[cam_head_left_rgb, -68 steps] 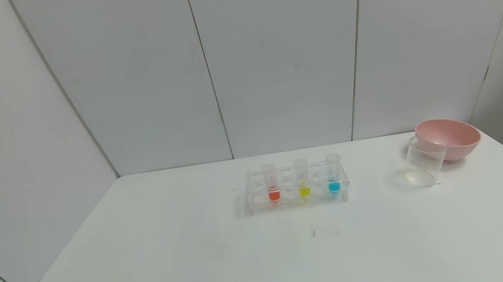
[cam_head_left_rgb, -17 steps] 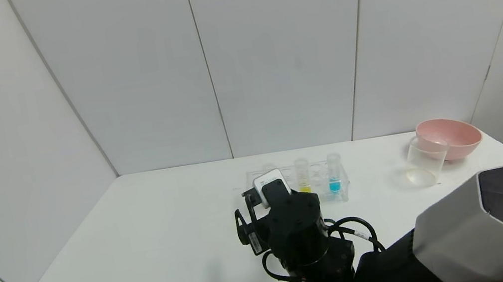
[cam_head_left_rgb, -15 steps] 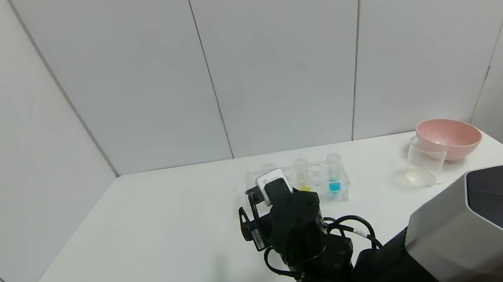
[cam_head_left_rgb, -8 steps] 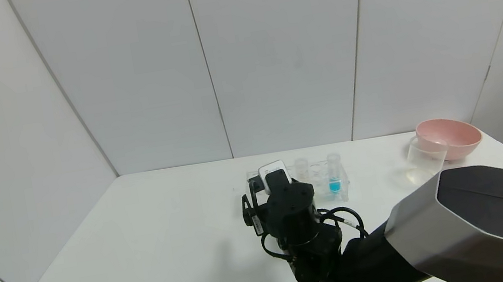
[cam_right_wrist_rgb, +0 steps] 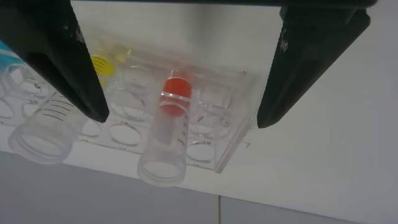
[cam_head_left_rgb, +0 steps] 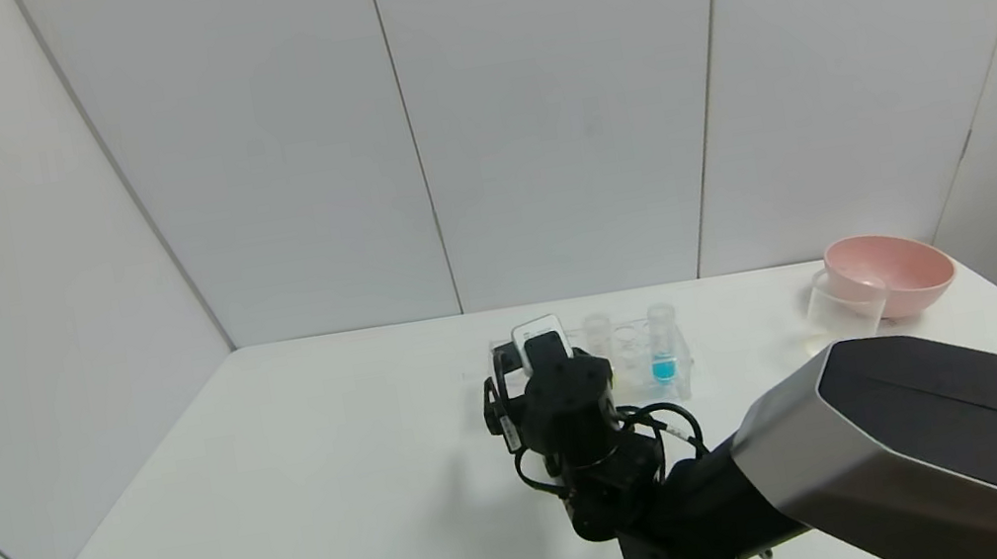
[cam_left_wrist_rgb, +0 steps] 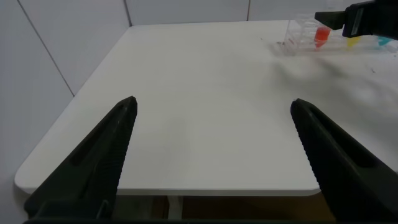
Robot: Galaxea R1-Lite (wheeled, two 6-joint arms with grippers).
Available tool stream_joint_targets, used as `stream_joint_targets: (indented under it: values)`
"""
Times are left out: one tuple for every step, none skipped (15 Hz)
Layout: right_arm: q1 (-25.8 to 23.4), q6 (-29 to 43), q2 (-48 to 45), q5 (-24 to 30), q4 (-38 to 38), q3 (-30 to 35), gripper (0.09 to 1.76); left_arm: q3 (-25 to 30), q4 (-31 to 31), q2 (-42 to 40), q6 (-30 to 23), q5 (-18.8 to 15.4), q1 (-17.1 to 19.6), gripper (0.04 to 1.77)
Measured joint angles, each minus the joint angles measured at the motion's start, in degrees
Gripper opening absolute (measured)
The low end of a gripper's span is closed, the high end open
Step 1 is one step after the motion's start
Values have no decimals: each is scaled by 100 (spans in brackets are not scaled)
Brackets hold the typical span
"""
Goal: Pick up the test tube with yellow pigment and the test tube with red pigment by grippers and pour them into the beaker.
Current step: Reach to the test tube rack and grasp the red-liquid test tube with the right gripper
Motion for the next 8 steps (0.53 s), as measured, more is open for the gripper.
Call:
stream_joint_targets:
  values:
    - [-26, -1, 39, 2, 20, -74, 171, 0, 2, 0, 0, 0, 0, 176]
    - [-52, 0, 88, 13, 46, -166, 171, 0, 0, 0, -1, 2, 0, 176]
    - [-76, -1, 135, 16, 115, -257, 171, 0, 0, 0, -1, 0, 0, 176]
    - [-102, -1, 185, 17, 191, -362, 171, 0, 0, 0, -1, 0, 0, 176]
    - [-124, -1, 245, 17, 227, -486, 171, 0, 0, 0, -1, 0, 0, 176]
    - [-149, 0, 297, 17, 274, -591, 171, 0, 0, 0, -6, 0, 0, 176]
    - [-169, 0, 350, 20, 321, -688, 171, 0, 0, 0, -9, 0, 0, 176]
    - [-190, 0, 400, 17, 343, -778, 171, 0, 2, 0, -9, 0, 0, 176]
